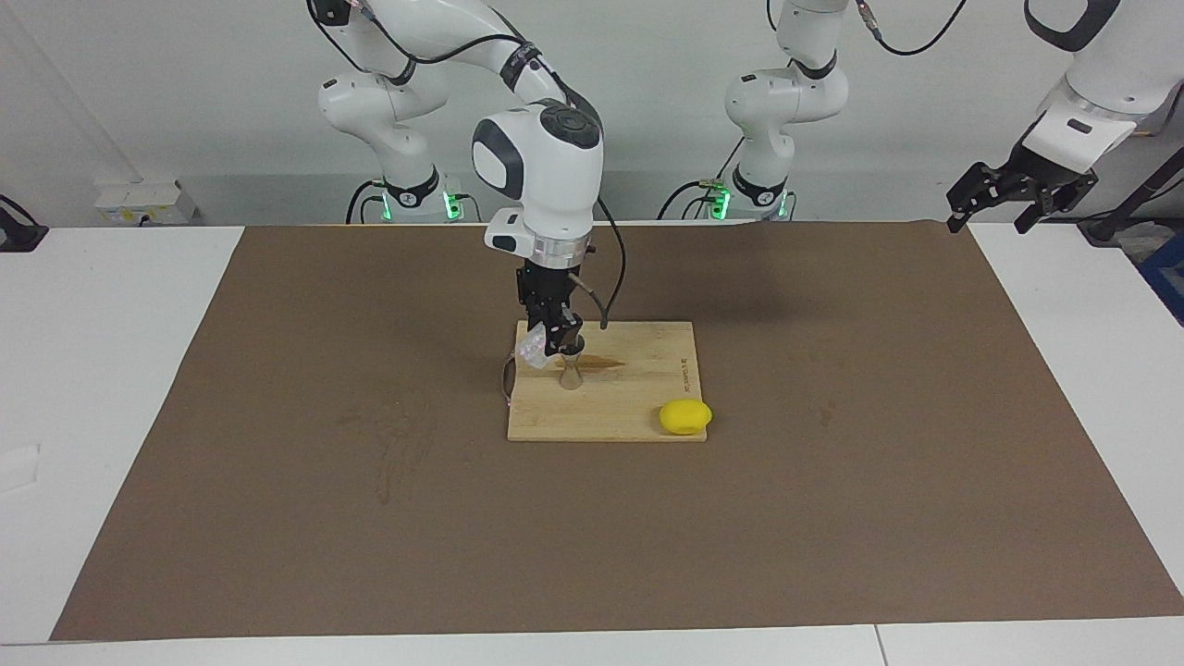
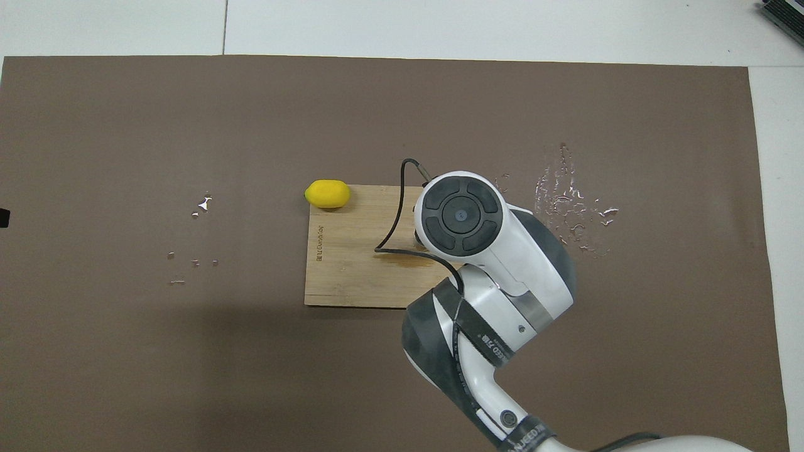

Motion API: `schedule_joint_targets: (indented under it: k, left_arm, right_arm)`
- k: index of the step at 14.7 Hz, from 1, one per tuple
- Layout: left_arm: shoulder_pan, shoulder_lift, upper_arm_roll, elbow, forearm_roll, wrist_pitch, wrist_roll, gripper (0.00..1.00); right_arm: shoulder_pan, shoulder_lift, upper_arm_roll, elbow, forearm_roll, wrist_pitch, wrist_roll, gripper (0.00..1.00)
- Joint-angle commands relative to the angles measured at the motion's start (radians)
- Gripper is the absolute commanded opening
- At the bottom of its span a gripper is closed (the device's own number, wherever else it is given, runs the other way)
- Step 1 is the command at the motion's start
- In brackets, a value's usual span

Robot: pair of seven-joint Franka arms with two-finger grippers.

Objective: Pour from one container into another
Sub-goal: 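Tilt the glass cup with the right gripper above the metal cup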

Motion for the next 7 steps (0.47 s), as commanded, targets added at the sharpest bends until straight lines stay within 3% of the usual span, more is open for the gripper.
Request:
schedule_joint_targets:
  k: [1,7]
  left_arm:
    - [-0.022,-0.016,0.013,-0.012,0.016,0.022,-0.030,1.00]
    - [-0.039,-0.007,0.019,0.003,0.013,-0.015,-0.076,1.00]
  right_arm:
    - [-0.032,0.016,0.007,0.026,0.080,-0.005,0.024,0.00]
    - [-0.119,0.020,0.007,0.009,0.213,0.007,-0.038,0.00]
